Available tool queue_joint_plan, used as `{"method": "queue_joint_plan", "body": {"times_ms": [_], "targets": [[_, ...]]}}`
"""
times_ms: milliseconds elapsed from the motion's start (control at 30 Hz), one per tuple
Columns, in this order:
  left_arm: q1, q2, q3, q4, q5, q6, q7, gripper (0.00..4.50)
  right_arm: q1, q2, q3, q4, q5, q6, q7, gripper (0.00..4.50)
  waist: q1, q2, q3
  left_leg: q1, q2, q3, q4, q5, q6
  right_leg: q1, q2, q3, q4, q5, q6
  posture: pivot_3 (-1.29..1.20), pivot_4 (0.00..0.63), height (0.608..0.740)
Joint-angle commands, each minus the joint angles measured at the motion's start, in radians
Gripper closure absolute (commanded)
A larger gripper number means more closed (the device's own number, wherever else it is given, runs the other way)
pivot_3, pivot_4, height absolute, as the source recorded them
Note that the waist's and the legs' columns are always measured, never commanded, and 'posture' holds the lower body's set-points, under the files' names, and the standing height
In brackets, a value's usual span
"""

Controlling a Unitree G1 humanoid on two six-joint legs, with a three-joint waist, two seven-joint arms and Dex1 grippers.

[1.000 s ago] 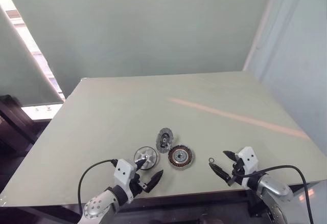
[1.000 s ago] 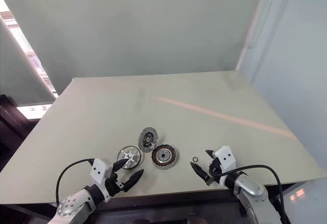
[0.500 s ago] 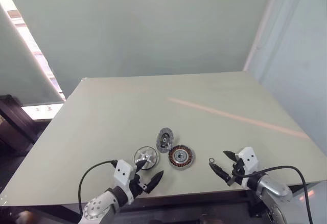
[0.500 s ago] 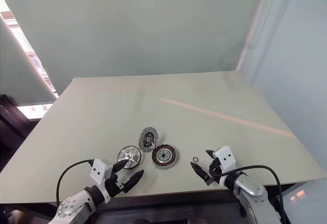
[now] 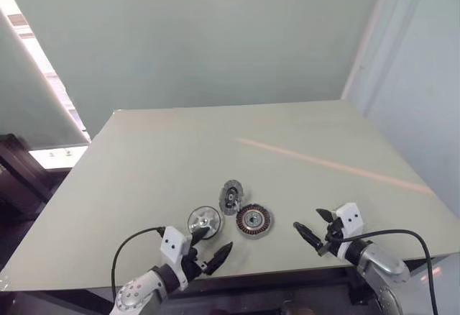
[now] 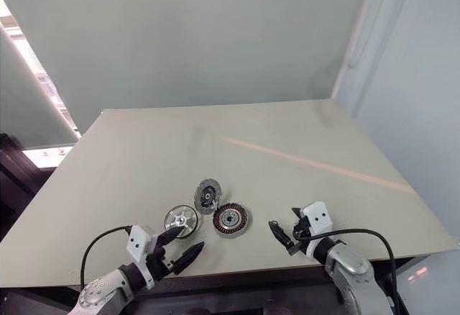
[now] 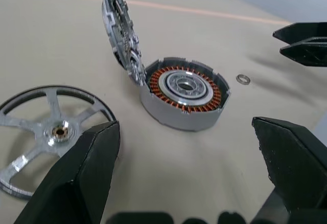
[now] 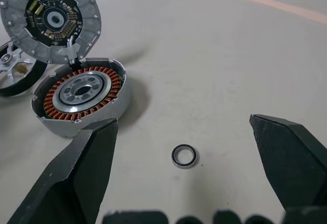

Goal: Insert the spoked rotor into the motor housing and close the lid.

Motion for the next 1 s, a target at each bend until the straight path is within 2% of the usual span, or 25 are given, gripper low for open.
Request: {"method": "queue_joint_plan", "body": {"times_ms": [33,267,1000], "targets": [[-0.004,0.027,0.019,-0.064,-0.031,0.011,-0.028,0.05,-0.023,-0.013,0.026,-0.046,-0.007,0.037,0.008,0.0,0.0,0.0,0.0,0.0,0.0,0.0,0.0,0.0,0.0,0.0,0.0,0.0,0.0,0.0,0.0,0.0,0.0,0.74],[0.004,0.072,0.005,-0.07,-0.021,0.026,-0.059,0.05,-0.05,-0.031,0.075,-0.016,-0.043,0.083,0.012,0.0,0.0,0.0,0.0,0.0,0.0,0.0,0.0,0.0,0.0,0.0,0.0,0.0,0.0,0.0,0.0,0.0,0.0,0.74],[-0.034,0.078,-0.019,-0.05,-0.006,0.031,-0.076,0.05,-0.15,0.001,0.101,0.167,-0.12,0.058,-0.011,0.0,0.0,0.0,0.0,0.0,0.0,0.0,0.0,0.0,0.0,0.0,0.0,0.0,0.0,0.0,0.0,0.0,0.0,0.74]]}}
